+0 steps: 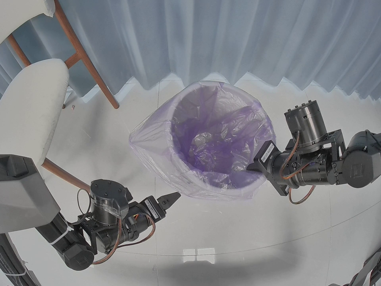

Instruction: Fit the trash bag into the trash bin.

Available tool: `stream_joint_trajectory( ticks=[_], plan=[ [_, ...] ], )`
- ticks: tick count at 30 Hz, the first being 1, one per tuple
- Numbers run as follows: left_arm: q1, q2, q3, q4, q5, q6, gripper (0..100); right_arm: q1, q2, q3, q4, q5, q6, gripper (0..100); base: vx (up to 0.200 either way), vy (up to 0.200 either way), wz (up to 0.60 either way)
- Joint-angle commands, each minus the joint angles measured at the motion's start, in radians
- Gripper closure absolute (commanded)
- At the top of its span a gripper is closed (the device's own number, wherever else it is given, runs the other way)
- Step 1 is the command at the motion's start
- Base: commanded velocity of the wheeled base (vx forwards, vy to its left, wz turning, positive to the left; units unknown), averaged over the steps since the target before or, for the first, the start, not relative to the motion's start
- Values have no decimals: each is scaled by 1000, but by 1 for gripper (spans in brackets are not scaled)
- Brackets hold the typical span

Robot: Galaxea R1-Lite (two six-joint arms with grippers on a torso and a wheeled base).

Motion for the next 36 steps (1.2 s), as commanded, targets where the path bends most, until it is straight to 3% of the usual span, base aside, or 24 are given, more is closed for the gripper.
stream_joint_trajectory(
  ticks=[1, 8, 15, 20, 22, 23, 24, 25, 26, 31, 33, 36],
  plan=[
    [2, 7, 18, -1, 16, 1, 0, -5, -5, -6, 0, 1, 0, 100, 0, 0, 0],
    [-21, -177, 84, 1, 9, 7, 0, -47, 42, 11, -5, -1, -26, 100, 0, 0, 0],
    [22, -479, 280, -1, -4, 4, 0, -86, 110, 19, -12, -5, -99, 100, 0, 0, 0],
    [129, -573, 302, 9, -30, 1, 0, -88, 116, 78, -77, -2, -265, 100, 0, 0, 0],
    [142, -575, 300, 12, -30, 3, 0, -88, 117, 85, -87, -2, -283, 100, 0, 0, 0],
    [206, -572, 294, 36, -25, 12, 0, -89, 140, 109, -150, -2, -391, 100, 0, 0, 0],
    [209, -572, 294, 38, -25, 12, 0, -89, 142, 111, -155, -2, -397, 100, 0, 0, 0],
    [238, -570, 293, 47, -23, 12, 0, -93, 154, 123, -198, 1, -464, 100, 0, 0, 0],
    [241, -570, 293, 48, -22, 12, 0, -93, 156, 126, -206, 1, -475, 100, 0, 0, 0],
    [271, -570, 293, 75, -19, 14, 0, -106, 222, 155, -333, 64, -699, 100, 0, 0, 0],
    [277, -570, 291, 75, -19, 14, 0, -117, 245, 158, -353, 78, -731, 100, 0, 0, 0],
    [286, -573, 291, 75, -17, 14, 0, -132, 315, 163, -437, 136, -862, 100, 0, 0, 0]
  ],
)
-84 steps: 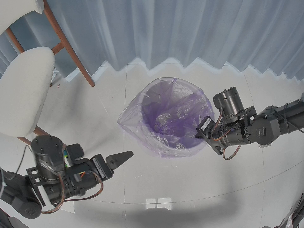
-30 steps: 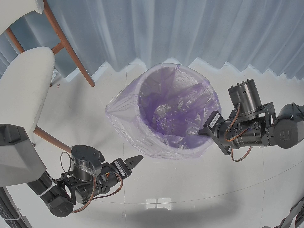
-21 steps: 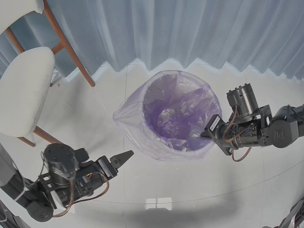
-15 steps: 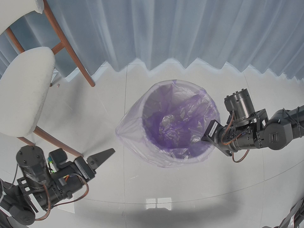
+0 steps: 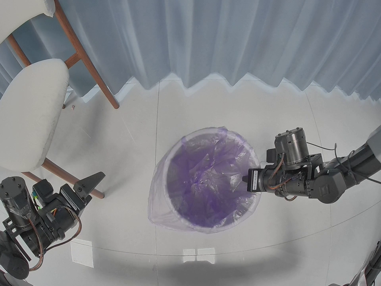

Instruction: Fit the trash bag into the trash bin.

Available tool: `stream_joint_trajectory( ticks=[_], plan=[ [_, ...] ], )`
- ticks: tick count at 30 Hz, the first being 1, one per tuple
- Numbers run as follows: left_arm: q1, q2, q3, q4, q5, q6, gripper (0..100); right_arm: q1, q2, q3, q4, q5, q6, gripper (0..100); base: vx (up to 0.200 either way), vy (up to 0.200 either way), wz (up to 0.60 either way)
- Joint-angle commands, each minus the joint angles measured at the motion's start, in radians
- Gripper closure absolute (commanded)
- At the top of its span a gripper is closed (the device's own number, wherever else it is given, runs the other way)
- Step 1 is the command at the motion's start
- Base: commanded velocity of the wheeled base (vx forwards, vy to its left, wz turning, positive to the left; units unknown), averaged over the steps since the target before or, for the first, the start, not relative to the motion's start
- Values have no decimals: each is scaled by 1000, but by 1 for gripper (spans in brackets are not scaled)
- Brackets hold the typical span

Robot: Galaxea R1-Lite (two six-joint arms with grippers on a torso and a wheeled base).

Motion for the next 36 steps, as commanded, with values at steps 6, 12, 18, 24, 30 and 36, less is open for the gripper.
stream_joint_trajectory(
  ticks=[6, 12, 18, 24, 30, 36],
  plan=[
    [32, -12, 0, 9, 3, 3, 0, -27, 191, 26, -124, 176, -299, 100, 0, 0, 0],
    [32, -8, 0, 9, 3, 23, 0, -59, 320, -6, -174, 179, -477, 100, 0, 0, 0],
    [31, -9, 4, 10, 3, 23, 0, -55, 372, -40, -197, 172, -512, 100, 0, 0, 0],
    [26, -8, 6, 10, 0, 23, 0, -55, 386, -51, -200, 156, -508, 100, 0, 0, 0],
    [2, 17, 3, 9, -5, 33, 0, -52, 358, -23, -259, 156, -500, 0, 0, 0, 0],
    [-58, 86, 4, 12, -10, 128, 0, -15, 251, 64, -306, 156, -442, 0, 0, 0, 0]
  ],
)
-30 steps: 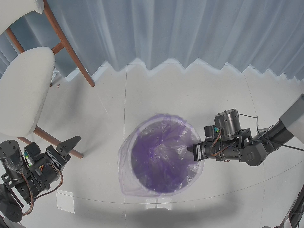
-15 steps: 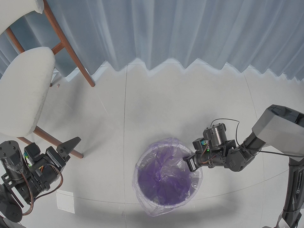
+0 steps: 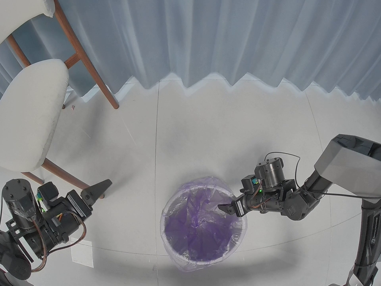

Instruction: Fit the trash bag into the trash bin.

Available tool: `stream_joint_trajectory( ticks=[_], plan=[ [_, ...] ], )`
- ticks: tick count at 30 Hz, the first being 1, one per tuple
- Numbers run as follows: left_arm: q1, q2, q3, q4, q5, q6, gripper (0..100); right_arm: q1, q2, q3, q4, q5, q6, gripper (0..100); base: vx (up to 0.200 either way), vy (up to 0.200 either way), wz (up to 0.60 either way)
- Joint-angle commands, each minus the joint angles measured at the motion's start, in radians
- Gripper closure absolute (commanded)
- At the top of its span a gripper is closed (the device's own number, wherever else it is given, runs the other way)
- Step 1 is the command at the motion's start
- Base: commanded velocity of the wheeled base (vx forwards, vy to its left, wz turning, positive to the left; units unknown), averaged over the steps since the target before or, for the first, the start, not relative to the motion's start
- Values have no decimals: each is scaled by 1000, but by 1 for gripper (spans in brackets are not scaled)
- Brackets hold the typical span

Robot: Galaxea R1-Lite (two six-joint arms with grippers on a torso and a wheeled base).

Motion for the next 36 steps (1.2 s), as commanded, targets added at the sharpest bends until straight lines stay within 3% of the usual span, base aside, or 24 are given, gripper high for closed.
stream_joint_trajectory(
  ticks=[1, 5, 7, 10, 13, 17, 20, 29, 33, 34, 36],
  plan=[
    [-49, 78, -1, 1, -3, 63, 0, 31, -98, 68, -15, 1, 55, 0, 0, 0, 0],
    [-92, 218, -27, -3, -5, 174, 0, 48, -213, 111, -17, -23, 226, 0, 0, 0, 0],
    [-100, 253, -43, -10, -5, 195, 0, 48, -242, 117, -17, -39, 268, 0, 0, 0, 0],
    [-130, 380, -129, -11, -17, 266, 0, 39, -370, 170, -6, -68, 429, 0, 0, 0, 0],
    [-137, 480, -181, -11, -40, 324, 0, 37, -442, 238, -5, -109, 498, 0, 0, 0, 0],
    [-141, 612, -237, -17, -41, 433, 0, 37, -485, 341, -23, -180, 522, 0, 0, 0, 0],
    [-143, 687, -294, -17, -41, 464, 0, 34, -512, 408, -71, -188, 536, 0, 0, 0, 0],
    [-158, 883, -488, 0, -32, 464, 0, 39, -505, 542, -224, -220, 539, 0, 0, 0, 0],
    [-156, 917, -512, -2, -32, 465, 0, 36, -505, 554, -236, -223, 541, 0, 0, 0, 0],
    [-155, 923, -517, -2, -32, 465, 100, 36, -508, 554, -236, -229, 544, 0, 0, 0, 0],
    [-149, 928, -524, 0, -32, 464, 100, 36, -512, 554, -238, -240, 561, 0, 0, 0, 0]
  ],
)
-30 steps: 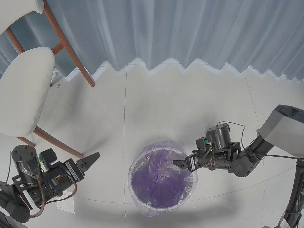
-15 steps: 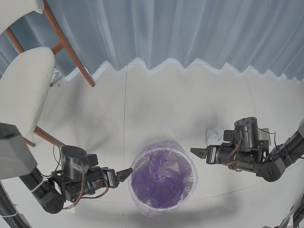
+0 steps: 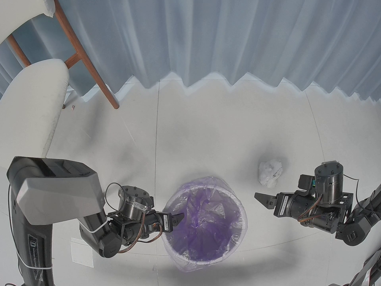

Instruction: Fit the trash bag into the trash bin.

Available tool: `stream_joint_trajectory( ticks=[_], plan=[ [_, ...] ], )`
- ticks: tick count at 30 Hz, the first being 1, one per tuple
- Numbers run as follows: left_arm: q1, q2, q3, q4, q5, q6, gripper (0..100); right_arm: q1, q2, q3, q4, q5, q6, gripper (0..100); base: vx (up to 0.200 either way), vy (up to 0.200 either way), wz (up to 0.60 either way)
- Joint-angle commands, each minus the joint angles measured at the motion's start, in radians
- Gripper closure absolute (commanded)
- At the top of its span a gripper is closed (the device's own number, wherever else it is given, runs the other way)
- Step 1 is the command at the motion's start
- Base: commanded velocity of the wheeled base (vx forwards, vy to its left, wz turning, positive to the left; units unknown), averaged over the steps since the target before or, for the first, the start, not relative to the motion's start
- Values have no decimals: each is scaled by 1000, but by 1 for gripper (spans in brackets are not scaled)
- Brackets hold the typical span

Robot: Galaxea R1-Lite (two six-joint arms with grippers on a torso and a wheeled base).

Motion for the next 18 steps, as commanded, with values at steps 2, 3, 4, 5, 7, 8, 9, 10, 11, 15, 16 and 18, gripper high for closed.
stream_joint_trajectory(
  ticks=[2, 3, 4, 5, 7, 8, 9, 10, 11, 15, 16, 18],
  plan=[
    [9, 69, -28, -8, -1, -6, 100, -2, -25, 17, -5, -18, 33, 0, 0, 0, 0],
    [9, 69, -26, -10, -3, -6, 100, -2, -30, 17, -5, -21, 37, 0, 0, 0, 0],
    [12, 67, -20, -14, -4, -9, 100, -8, -48, 28, -5, -30, 57, 0, 0, 0, 0],
    [18, 64, -15, -14, -3, -12, 100, -13, -57, 37, -5, -32, 73, 0, 0, 0, 0],
    [29, 50, 11, -27, -4, -20, 100, -26, -80, 58, -5, -32, 105, 0, 0, 0, 0],
    [30, 46, 21, -37, -4, -20, 100, -29, -88, 61, -5, -32, 112, 0, 0, 0, 0],
    [30, 46, 21, -37, -4, -20, 100, -29, -88, 61, -5, -32, 112, 0, 0, 0, 0],
    [41, 15, 84, -128, -9, -21, 100, -46, -108, 77, -5, -32, 132, 0, 0, 0, 0],
    [41, 15, 84, -128, -9, -21, 100, -46, -108, 77, -5, -32, 132, 0, 0, 0, 0],
    [82, 4, 288, -444, -64, -12, 100, -54, -123, 89, -5, -30, 134, 0, 0, 0, 0],
    [82, 4, 288, -444, -64, -12, 100, -54, -123, 89, -5, -30, 134, 0, 0, 0, 0],
    [99, -55, 370, -449, -87, -4, 100, -53, -122, 72, -5, -29, 128, 0, 0, 0, 0]
  ],
)
